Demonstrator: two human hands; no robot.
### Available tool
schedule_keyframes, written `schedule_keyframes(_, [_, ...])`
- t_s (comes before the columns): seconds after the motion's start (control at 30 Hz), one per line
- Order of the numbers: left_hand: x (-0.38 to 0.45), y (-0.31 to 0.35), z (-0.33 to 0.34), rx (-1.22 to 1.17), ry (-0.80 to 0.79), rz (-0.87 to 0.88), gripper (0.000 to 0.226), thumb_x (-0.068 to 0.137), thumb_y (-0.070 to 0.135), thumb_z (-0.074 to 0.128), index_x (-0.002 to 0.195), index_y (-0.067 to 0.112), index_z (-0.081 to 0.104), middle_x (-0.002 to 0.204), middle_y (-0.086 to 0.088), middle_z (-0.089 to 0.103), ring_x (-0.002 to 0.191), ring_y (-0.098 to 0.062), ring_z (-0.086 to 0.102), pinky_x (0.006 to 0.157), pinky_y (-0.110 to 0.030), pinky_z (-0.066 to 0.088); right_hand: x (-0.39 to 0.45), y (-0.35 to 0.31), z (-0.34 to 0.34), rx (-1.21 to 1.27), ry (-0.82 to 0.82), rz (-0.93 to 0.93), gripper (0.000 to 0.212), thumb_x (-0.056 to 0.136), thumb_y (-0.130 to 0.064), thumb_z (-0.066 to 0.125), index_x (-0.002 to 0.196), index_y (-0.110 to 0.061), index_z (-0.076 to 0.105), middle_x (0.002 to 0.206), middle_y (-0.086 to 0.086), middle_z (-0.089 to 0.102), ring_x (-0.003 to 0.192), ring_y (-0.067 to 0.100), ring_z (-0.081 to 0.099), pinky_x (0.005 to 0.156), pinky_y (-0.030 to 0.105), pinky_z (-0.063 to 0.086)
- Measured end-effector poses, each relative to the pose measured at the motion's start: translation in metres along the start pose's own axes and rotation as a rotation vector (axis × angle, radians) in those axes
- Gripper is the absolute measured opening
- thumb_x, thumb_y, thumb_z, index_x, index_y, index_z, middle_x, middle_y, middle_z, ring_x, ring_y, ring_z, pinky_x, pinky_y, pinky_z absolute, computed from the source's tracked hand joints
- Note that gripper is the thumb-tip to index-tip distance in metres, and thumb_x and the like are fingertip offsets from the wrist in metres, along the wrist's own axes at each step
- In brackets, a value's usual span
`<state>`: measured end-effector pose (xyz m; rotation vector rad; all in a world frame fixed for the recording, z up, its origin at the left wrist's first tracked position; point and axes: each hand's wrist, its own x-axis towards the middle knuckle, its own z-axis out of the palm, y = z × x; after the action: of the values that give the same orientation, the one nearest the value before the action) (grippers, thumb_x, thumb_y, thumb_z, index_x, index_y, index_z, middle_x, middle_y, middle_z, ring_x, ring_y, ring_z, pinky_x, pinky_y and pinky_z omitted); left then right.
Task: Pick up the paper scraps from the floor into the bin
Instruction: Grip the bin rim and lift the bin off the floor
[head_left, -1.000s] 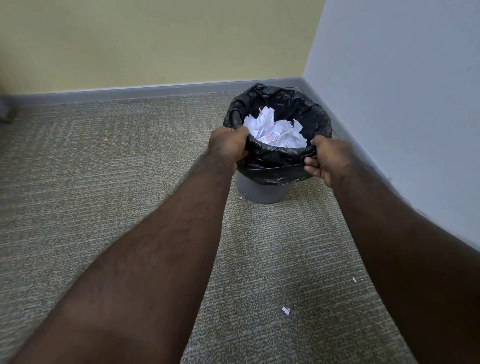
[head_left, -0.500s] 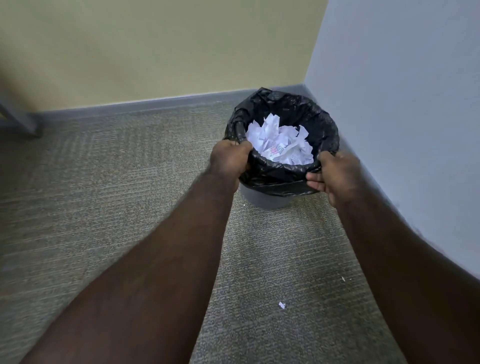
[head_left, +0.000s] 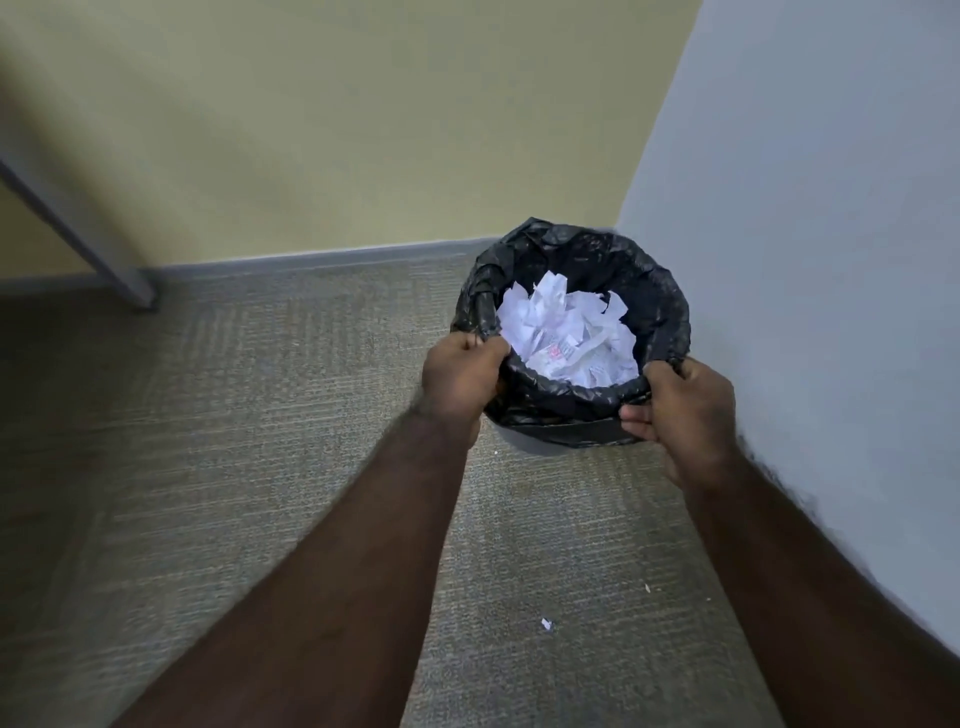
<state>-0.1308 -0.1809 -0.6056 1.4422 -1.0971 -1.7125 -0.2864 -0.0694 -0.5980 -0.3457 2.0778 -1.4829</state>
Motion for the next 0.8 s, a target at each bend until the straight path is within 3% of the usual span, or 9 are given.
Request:
schedule_keyframes(0.2, [-0.021,0.037,0.012,0.005,-0.012,-0.026,0.014,0.079,0.017,0.068,0.075,0.016,0.054,0.088,-0.015,0.066,0.083,-0.027,0.064,0.086,-0.057,0.057,-0.013,-0.048,-0.022,-0.033,0.018,-0.017,0.020,0.095,-0.013,0.051,0.107,-0.006,0.064,0.072,0.006,0.069,0.041,0.013,0.064,0.047,0.029,0.059])
schedule_keyframes(0.27, [-0.025,0.051,0.018,0.006,-0.009,-0.027,0.015,0.073,0.022,0.068,0.075,0.016,0.054,0.085,-0.014,0.063,0.080,-0.025,0.061,0.086,-0.057,0.057,-0.011,-0.063,-0.028,-0.031,0.012,-0.010,0.019,0.095,-0.013,0.051,0.106,-0.006,0.064,0.071,0.007,0.069,0.041,0.013,0.064,0.047,0.028,0.058])
schedule_keyframes(0.4, [-0.030,0.073,0.032,0.011,0.005,-0.021,0.015,0.070,0.023,0.066,0.075,0.016,0.054,0.077,-0.012,0.058,0.073,-0.023,0.054,0.069,-0.040,0.050,-0.002,-0.086,-0.036,-0.036,0.008,0.005,0.018,0.094,-0.014,0.052,0.107,-0.009,0.064,0.074,0.008,0.070,0.041,0.015,0.064,0.046,0.026,0.057])
schedule_keyframes(0.63, [-0.030,0.093,0.044,-0.021,0.016,-0.066,0.021,0.081,0.016,0.067,0.070,0.018,0.050,0.081,-0.011,0.057,0.077,-0.022,0.054,0.071,-0.038,0.048,0.009,-0.104,-0.043,-0.026,-0.009,-0.001,0.020,0.094,-0.016,0.052,0.108,-0.011,0.065,0.079,0.009,0.072,0.044,0.019,0.065,0.051,0.031,0.058])
schedule_keyframes(0.8, [-0.010,0.107,0.058,0.001,-0.015,-0.064,0.017,0.074,0.023,0.068,0.073,0.017,0.053,0.079,-0.011,0.058,0.076,-0.022,0.055,0.071,-0.038,0.049,0.029,-0.117,-0.037,-0.016,0.015,0.033,0.017,0.095,-0.012,0.052,0.106,-0.006,0.064,0.070,0.011,0.069,0.039,0.016,0.062,0.045,0.028,0.057])
